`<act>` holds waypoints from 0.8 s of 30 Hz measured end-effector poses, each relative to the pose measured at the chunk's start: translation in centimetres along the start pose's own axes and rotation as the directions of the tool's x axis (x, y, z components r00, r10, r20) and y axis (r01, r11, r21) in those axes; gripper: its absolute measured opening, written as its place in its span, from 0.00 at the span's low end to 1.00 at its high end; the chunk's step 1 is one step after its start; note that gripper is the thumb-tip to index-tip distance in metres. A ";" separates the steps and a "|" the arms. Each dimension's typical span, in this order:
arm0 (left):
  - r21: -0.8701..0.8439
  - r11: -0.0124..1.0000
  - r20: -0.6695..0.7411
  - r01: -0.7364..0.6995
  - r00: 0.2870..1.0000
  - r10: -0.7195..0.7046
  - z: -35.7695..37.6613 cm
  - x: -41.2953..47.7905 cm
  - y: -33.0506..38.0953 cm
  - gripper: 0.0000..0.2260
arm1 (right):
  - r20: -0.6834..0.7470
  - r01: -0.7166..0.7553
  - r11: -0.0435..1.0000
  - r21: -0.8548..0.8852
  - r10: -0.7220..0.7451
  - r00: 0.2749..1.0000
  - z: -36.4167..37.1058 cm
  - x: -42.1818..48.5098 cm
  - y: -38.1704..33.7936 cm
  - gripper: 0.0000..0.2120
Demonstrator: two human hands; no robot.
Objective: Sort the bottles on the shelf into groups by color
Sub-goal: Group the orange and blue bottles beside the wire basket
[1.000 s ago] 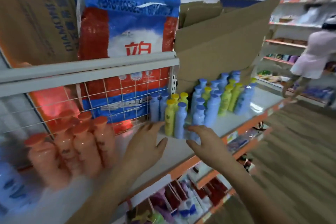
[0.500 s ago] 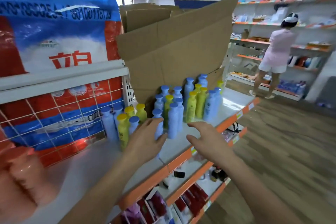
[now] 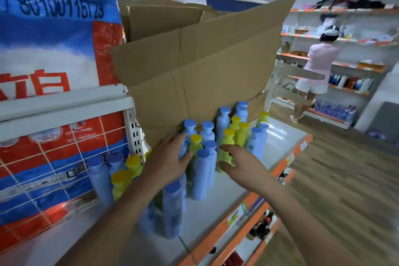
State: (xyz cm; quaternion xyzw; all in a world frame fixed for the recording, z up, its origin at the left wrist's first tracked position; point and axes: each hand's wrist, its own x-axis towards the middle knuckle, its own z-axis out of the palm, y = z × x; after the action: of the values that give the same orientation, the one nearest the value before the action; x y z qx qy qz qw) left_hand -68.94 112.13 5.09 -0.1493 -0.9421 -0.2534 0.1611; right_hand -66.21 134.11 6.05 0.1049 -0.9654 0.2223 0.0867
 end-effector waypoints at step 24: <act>0.234 0.949 0.055 0.212 0.972 -0.230 7.4 15.0 -1.8 0.22 | 0.107 0.234 0.970 -0.068 -0.226 0.968 4.3 19.2 7.9 0.30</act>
State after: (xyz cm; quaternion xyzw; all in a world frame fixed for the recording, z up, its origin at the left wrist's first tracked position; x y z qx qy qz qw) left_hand -84.81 117.52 3.88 -0.0336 -0.9814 -0.1546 0.1090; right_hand -87.07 136.00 3.10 0.2233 -0.9580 0.1663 0.0685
